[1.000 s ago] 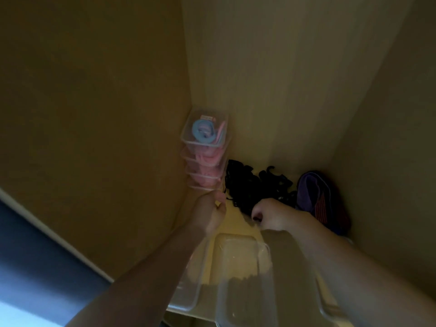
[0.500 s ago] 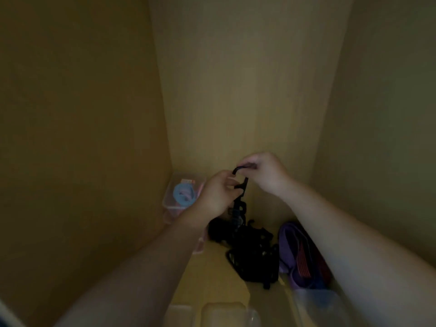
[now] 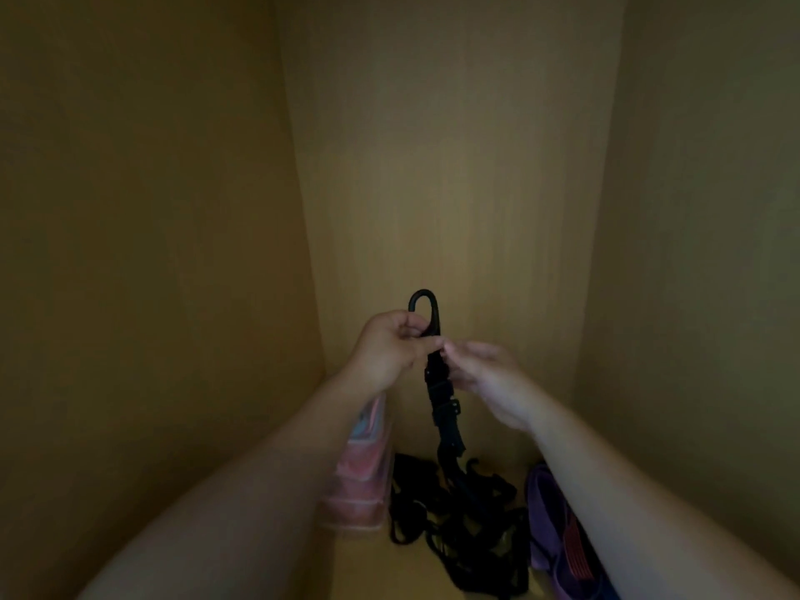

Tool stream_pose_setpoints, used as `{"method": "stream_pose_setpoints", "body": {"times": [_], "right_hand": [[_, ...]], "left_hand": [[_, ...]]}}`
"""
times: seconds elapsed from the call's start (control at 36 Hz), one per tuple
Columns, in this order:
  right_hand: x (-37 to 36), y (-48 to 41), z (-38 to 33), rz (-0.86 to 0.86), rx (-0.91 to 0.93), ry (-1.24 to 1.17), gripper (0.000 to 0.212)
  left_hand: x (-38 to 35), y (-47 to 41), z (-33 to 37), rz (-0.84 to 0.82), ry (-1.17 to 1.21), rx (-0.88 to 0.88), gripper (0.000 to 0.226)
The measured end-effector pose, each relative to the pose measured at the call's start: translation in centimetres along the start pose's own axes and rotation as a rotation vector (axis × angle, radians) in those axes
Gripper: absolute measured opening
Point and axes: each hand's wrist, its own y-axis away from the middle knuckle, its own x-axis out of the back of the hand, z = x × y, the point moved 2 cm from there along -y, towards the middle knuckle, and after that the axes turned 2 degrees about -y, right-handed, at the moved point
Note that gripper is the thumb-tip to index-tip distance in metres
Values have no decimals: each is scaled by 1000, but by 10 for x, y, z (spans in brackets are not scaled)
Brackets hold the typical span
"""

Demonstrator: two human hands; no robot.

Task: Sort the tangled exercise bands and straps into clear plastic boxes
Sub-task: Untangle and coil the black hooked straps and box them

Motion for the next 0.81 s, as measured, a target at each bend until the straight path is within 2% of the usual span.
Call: {"method": "stream_pose_setpoints", "body": {"times": [0.14,0.25,0.39,0.5,0.56,0.61,0.72,0.75,0.81], "right_hand": [[-3,-6,4,39,61,94,15],[4,-10,-9,-17,77,293,15],[26,-26,-35,-18,78,582,19],[31,-32,-59,-102,79,730,14],[29,-34,-66,-112,97,761,15],[27,-37,-72,-59,139,708,22],[21,-36,-75,-52,194,392,59],[20,-35,-74,-50,188,305,60],[21,-33,-73,2,200,222,36]], "left_hand": [[8,-2,9,-46,87,15,23],[19,-1,19,-83,10,5,33],[29,-2,32,-190,-231,13,6],[32,-3,49,-219,-403,0,27],[32,-4,56,-229,-406,11,33],[32,-5,62,-175,-305,-2,35],[35,-10,72,14,-33,-55,36],[37,-11,75,52,15,-60,37],[42,-12,79,120,73,-73,37]]}}
